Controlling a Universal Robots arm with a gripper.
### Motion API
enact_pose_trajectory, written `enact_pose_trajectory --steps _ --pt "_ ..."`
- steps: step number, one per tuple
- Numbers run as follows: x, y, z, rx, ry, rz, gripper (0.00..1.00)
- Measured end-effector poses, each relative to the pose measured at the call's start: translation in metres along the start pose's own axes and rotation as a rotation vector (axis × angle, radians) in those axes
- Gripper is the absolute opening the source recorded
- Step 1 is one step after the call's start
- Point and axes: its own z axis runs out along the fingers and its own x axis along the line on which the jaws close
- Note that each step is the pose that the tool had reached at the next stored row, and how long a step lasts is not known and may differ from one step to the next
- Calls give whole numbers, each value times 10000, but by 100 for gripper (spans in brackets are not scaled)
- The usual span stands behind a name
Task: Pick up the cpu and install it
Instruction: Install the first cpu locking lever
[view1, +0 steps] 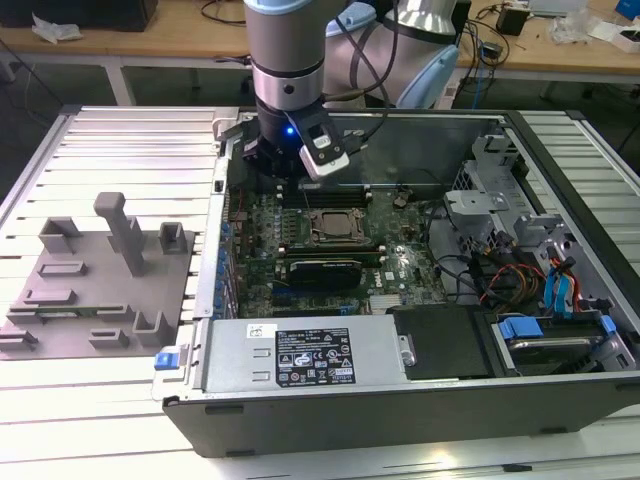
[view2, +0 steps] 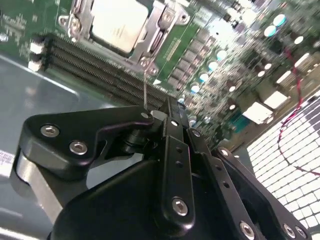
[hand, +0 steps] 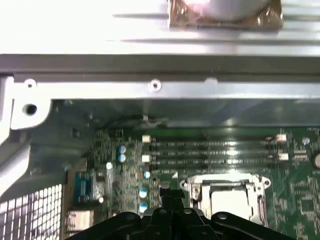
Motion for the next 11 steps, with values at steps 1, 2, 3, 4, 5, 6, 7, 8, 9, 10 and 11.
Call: enact_pose_trajectory --steps 1,2,3,4,5,6,7,8,9,10,11 --pt "1 0 0 -67 -1 3 11" --pt "1 0 0 -105 -2 5 11" --pt "1 0 0 -133 -1 6 11" --pt "1 0 -1 -225 -1 9 11" --pt "2 0 0 -281 -2 11 11" --pt "2 0 0 -332 -2 12 11" --pt "2 0 0 -382 -3 14 11" --pt "2 1 0 -385 -3 15 11" --pt "2 0 0 -387 -3 15 11" --pt "2 0 0 -388 -2 15 11" --pt "-2 0 0 -390 -1 12 11"
